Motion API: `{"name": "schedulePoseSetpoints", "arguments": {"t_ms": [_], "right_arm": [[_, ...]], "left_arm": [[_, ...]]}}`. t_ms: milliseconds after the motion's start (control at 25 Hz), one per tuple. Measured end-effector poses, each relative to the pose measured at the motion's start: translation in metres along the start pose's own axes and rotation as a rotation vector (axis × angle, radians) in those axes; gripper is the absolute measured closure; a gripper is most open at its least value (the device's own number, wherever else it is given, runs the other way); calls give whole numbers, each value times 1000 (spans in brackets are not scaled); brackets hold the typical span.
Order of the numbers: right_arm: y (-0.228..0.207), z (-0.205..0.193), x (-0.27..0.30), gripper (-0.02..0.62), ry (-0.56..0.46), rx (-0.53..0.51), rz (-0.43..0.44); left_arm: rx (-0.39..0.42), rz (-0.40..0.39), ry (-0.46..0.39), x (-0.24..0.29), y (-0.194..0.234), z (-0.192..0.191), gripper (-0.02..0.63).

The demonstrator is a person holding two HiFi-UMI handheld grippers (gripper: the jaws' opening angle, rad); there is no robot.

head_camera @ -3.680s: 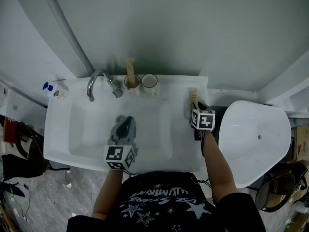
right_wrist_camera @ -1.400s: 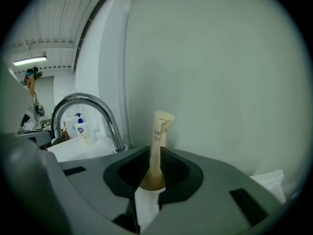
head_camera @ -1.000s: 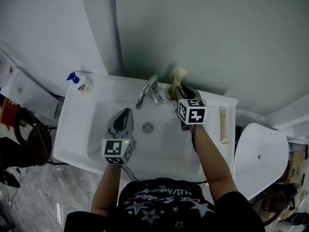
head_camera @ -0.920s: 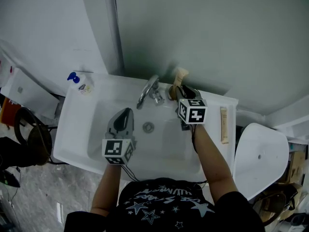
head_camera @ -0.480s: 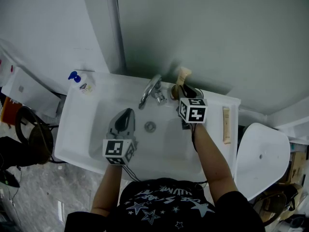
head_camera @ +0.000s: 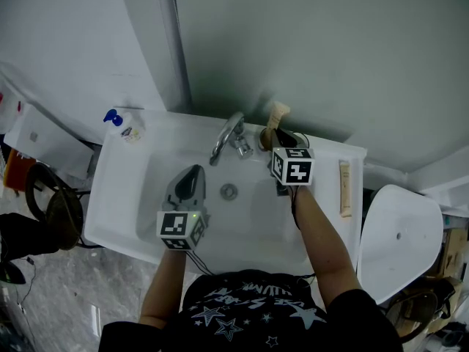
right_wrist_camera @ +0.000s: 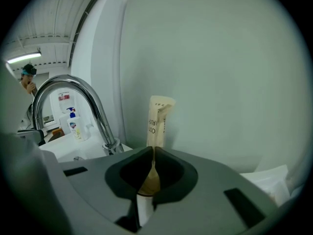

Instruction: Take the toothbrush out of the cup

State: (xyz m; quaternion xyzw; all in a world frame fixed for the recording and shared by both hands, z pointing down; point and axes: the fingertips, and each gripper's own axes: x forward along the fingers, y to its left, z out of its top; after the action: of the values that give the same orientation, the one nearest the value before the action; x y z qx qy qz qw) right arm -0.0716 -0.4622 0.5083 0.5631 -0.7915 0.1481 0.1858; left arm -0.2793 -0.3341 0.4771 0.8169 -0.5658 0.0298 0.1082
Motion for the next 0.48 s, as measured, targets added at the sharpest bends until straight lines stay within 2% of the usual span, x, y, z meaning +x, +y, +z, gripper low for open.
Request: {"name": "schedulePoseSetpoints", "arguments": {"t_ms": [480], "right_arm": [[-1, 9, -11, 572, -32, 11, 18]], "left_arm": [[5, 4, -5, -5, -6, 4, 578]]}}
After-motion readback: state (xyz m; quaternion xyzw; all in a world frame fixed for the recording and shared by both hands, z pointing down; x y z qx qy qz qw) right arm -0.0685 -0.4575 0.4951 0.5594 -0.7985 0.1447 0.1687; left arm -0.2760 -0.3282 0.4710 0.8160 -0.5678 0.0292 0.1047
